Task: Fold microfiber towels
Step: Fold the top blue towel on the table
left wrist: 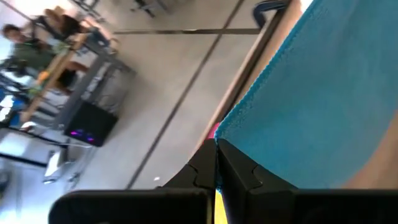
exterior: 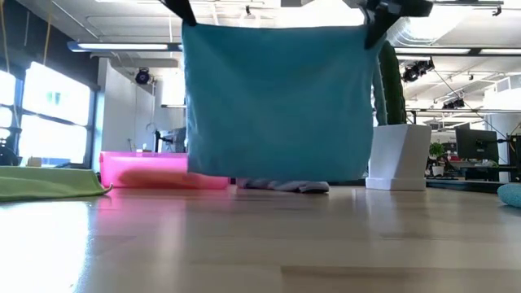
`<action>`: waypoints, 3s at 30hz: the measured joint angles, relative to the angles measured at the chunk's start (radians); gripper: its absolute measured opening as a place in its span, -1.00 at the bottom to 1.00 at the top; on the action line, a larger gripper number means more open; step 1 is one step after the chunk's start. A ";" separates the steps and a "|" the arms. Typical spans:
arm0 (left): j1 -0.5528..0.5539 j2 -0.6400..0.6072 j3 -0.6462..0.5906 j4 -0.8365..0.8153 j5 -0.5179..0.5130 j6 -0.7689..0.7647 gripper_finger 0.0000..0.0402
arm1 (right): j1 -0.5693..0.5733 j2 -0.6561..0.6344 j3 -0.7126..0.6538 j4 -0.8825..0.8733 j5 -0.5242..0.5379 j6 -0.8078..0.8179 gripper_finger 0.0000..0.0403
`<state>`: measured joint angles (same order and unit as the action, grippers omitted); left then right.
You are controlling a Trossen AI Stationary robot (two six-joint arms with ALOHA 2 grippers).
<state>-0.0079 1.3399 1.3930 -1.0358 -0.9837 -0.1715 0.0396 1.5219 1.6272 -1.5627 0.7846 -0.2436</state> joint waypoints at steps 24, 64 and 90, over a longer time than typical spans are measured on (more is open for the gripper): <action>-0.390 0.100 -0.421 0.494 0.564 -0.378 -1.00 | 0.359 0.005 -0.501 0.599 -0.684 0.540 -1.00; -0.503 0.314 -0.427 0.620 0.750 -0.596 -1.00 | 0.487 0.012 -0.694 0.898 -0.952 0.715 -0.63; -0.503 0.314 -0.427 0.599 0.745 -0.613 -1.00 | 0.546 0.022 -0.693 0.992 -0.935 0.871 -0.22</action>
<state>-0.5114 1.6543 0.9661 -0.4363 -0.2386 -0.7846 0.5855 1.5441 0.9340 -0.5710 -0.1507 0.6270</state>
